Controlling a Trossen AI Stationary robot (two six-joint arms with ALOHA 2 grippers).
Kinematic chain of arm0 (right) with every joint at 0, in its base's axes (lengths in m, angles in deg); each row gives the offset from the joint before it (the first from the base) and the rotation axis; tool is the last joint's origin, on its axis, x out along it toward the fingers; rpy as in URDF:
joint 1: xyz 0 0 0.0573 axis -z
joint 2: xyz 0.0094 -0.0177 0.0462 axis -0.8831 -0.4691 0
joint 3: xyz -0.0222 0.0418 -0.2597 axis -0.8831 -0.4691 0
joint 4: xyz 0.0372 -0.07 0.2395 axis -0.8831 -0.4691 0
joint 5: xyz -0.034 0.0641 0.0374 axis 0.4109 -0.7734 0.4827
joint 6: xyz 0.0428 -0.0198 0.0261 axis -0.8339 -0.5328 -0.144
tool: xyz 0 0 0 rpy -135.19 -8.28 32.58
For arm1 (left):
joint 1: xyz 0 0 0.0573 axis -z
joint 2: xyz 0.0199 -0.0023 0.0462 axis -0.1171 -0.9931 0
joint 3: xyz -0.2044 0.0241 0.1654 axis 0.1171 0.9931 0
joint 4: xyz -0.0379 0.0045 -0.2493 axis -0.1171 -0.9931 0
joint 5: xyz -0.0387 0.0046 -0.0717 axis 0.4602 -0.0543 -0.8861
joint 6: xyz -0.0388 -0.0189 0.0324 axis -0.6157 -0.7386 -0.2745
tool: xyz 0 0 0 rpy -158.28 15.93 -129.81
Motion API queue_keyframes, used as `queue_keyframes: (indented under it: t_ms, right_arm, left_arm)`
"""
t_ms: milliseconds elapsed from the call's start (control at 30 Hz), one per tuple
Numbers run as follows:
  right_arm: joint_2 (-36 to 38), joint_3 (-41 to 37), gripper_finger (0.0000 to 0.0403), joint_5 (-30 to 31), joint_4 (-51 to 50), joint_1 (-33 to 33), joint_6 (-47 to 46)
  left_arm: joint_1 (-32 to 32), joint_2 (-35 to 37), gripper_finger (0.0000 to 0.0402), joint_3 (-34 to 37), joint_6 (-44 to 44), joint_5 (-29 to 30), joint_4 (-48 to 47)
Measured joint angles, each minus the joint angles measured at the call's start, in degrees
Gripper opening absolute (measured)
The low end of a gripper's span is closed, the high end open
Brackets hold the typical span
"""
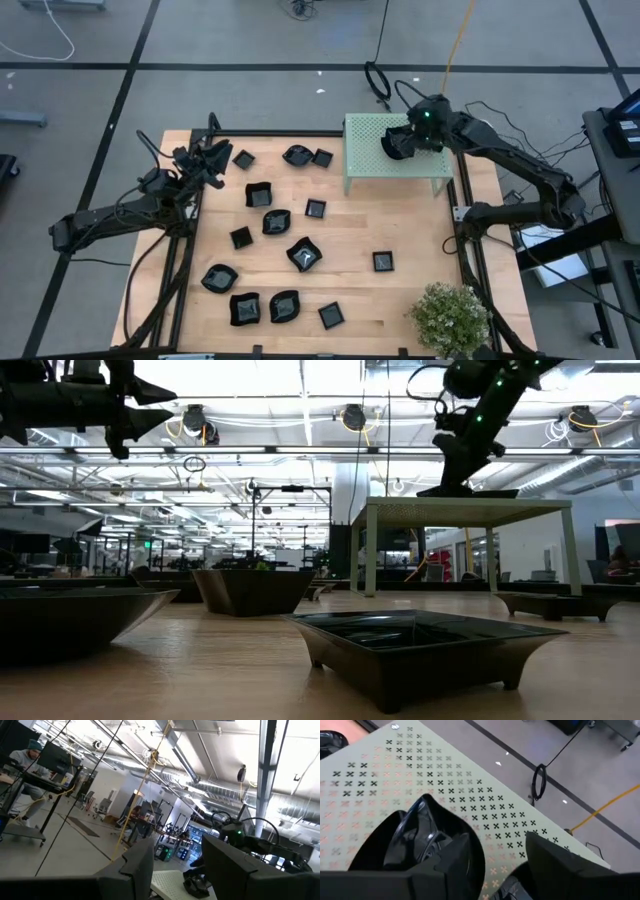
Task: Pick & Place Mini shaped plates
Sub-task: Stack the leaf-shaped plate on top of the leaf-shaped plate on the shelf
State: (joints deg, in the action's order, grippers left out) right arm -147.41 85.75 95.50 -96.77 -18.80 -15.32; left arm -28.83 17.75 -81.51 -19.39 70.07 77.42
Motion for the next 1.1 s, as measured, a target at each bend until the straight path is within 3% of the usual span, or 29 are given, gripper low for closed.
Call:
queue_keyframes:
  t_ms: [133, 233, 567, 933, 1100]
  right_arm:
    - [-1.0, 0.0, 0.0189, -0.1, 0.0, 0.7, 1.7]
    - [-1.1, 0.0, 0.0167, 0.0, 0.0, 0.7, 3.2]
    - [-1.1, 0.0, 0.0010, 0.0, 1.3, 0.7, 4.8]
    - [2.0, 0.0, 0.0003, -0.3, 6.5, 0.7, 12.0]
    - [4.2, 0.0, 0.0001, -6.1, 7.3, 1.4, 12.3]
  left_arm:
    - [0.0, 0.0, 0.0170, 0.0, -1.2, 0.0, 0.0]
    - [0.0, 0.0, 0.0170, 0.0, -1.0, 0.0, 0.0]
    - [0.0, 0.0, 0.0170, 0.0, -0.7, 0.0, 0.0]
    - [0.0, 0.0, 0.0170, 0.0, -0.1, 0.2, 0.0]
    - [0.0, 0.0, 0.0170, 0.0, -0.2, 0.2, 0.0]
